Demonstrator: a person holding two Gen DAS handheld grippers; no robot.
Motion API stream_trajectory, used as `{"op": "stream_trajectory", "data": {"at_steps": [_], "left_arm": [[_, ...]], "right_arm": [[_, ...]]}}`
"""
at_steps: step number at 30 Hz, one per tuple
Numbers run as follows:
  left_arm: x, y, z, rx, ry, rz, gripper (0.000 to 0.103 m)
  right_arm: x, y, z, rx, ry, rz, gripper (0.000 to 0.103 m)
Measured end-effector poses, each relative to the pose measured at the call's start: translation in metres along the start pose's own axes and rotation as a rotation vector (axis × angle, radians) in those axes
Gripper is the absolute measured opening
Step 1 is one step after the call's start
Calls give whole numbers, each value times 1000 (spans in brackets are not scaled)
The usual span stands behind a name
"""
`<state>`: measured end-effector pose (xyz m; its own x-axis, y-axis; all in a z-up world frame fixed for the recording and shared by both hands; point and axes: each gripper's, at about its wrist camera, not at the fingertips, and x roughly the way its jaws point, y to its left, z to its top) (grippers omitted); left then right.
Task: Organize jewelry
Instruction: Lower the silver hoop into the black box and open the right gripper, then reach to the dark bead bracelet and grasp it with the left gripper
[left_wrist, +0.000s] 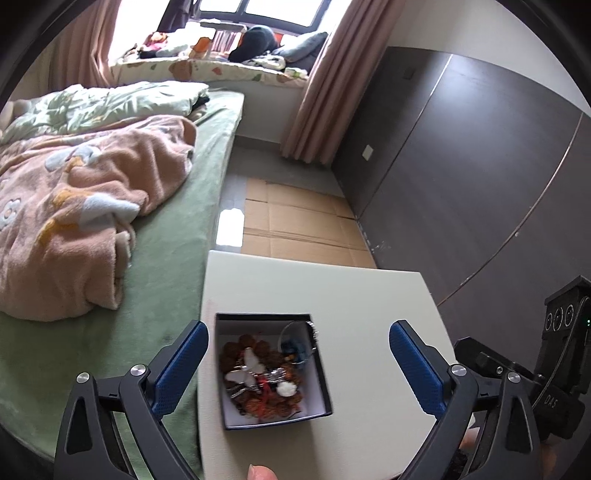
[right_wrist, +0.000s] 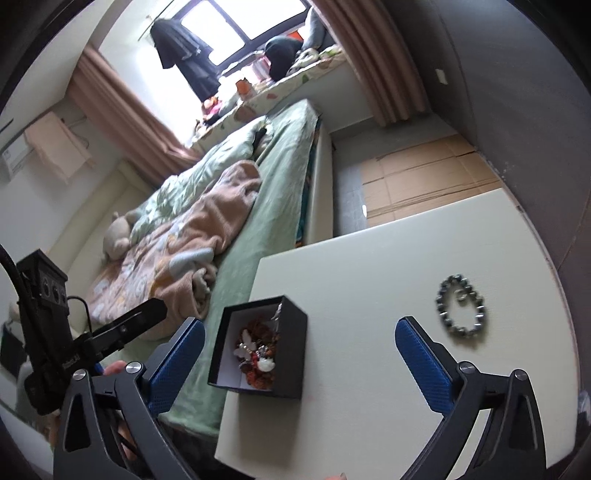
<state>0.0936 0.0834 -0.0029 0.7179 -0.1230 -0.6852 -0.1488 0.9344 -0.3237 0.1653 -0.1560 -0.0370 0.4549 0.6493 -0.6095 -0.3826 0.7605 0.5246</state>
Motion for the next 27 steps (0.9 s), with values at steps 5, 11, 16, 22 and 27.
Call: {"op": "stream_trajectory", "data": {"at_steps": [5, 11, 16, 22, 27], "left_arm": [[-2, -15, 0, 2, -41, -49, 103], [-3, -36, -2, 46, -74, -52, 103], [6, -52, -5, 79, -60, -59, 103], [36, -78, -7, 130, 6, -43, 103], [67, -97, -13, 163, 83, -63, 103]], "right_arm": [[-18, -21, 1, 38, -43, -22, 103], [-35, -42, 2, 72, -103, -39, 103], [-47, -62, 4, 95, -115, -73, 103], [-56, -88, 10, 160, -100, -139, 103], [-63, -104, 15, 174, -87, -206, 103]]}}
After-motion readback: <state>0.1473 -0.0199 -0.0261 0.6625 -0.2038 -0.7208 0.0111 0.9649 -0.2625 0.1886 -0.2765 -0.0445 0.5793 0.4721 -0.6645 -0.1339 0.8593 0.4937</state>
